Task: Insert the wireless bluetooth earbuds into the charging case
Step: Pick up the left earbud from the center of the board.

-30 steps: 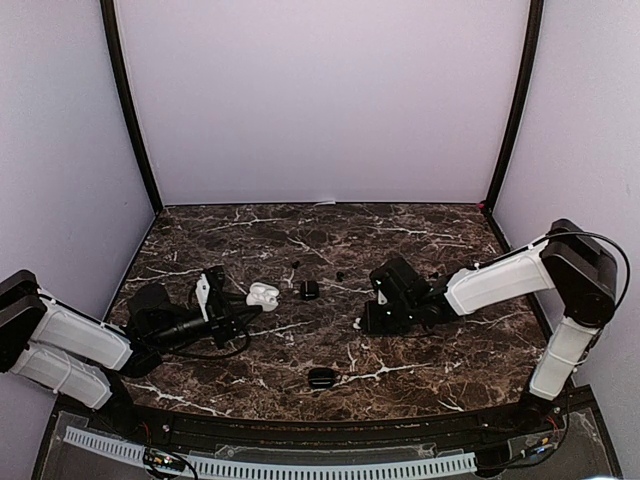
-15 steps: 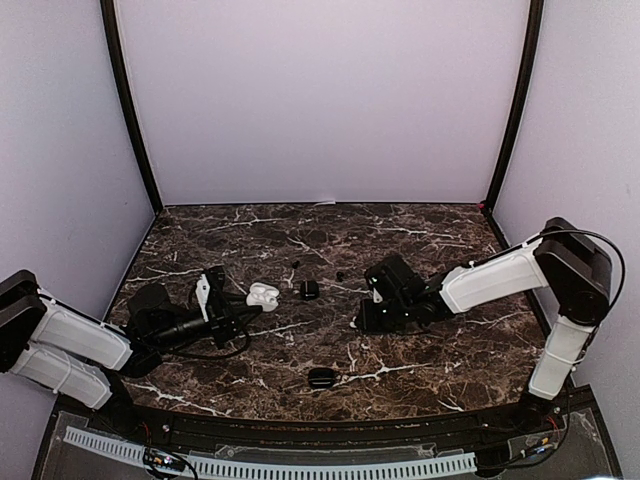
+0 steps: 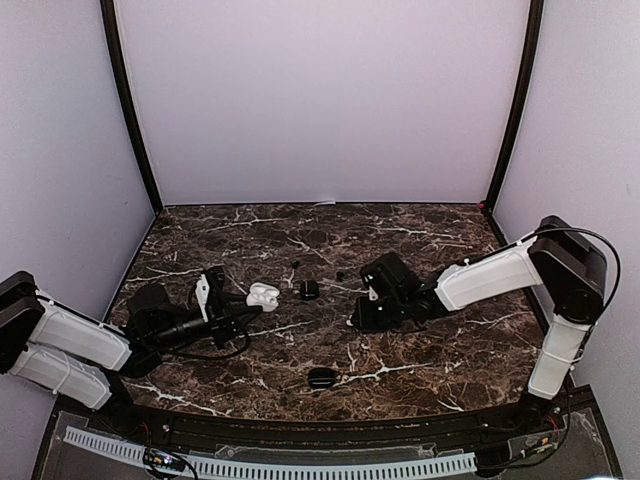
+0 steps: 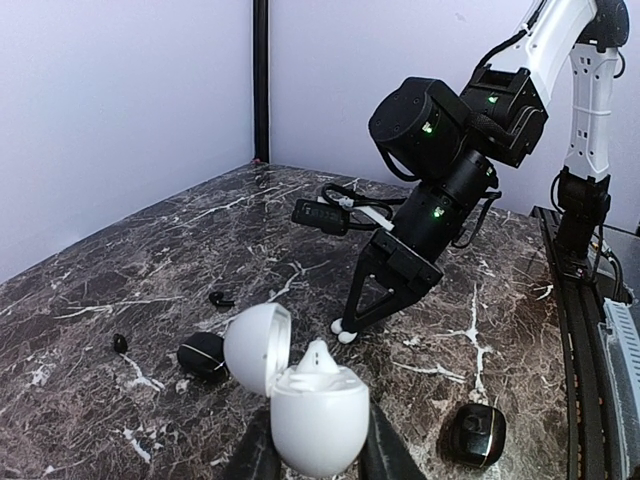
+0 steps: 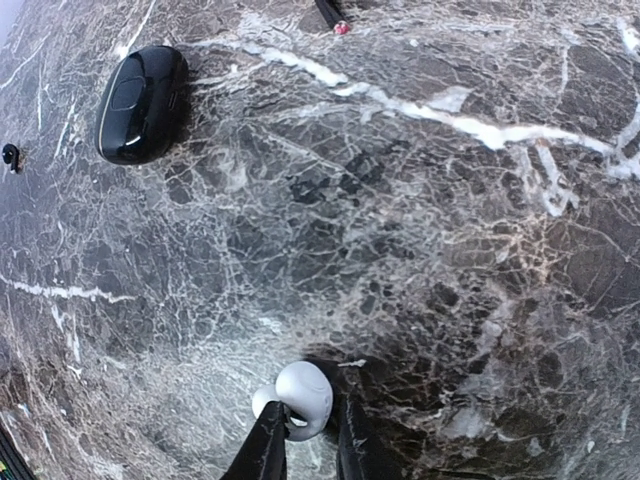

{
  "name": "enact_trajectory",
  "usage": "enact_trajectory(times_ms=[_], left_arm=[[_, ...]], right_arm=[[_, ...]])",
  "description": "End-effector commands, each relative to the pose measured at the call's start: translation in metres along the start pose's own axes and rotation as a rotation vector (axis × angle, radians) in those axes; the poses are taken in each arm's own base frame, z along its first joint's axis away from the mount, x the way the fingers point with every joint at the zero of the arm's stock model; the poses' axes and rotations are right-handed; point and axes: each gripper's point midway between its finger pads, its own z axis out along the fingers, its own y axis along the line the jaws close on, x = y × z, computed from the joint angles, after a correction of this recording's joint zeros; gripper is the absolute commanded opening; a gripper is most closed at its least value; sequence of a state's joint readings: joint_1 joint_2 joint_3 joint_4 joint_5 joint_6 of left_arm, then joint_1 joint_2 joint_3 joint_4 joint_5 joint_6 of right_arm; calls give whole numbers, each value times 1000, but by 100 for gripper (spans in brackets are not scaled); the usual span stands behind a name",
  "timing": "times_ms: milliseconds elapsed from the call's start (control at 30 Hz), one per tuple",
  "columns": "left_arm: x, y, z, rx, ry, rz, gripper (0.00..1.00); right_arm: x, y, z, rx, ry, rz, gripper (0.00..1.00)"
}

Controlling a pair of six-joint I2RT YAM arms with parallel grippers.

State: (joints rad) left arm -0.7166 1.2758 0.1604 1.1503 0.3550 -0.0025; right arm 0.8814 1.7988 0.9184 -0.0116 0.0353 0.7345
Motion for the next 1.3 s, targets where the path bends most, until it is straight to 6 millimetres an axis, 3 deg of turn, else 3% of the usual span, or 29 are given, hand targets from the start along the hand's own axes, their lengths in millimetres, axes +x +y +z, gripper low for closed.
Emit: enact_trajectory(times_ms=[0, 333, 433, 633, 1267], left_arm=[[-8, -3, 1, 13, -23, 24, 19], [-8, -3, 1, 13, -21, 26, 19], [-8, -3, 1, 12, -22, 26, 19], [-8, -3, 1, 15, -21, 28, 19], [-4, -13, 5, 72, -12, 32, 19]], right_arm=[[-4, 1, 7, -7, -2, 2, 18], [-16, 13, 6, -46, -27, -11, 11], [-21, 16, 4, -60, -39, -12, 3], [-23, 19, 1, -73, -43, -38, 1], [-27, 25, -36, -130, -113, -136, 0]])
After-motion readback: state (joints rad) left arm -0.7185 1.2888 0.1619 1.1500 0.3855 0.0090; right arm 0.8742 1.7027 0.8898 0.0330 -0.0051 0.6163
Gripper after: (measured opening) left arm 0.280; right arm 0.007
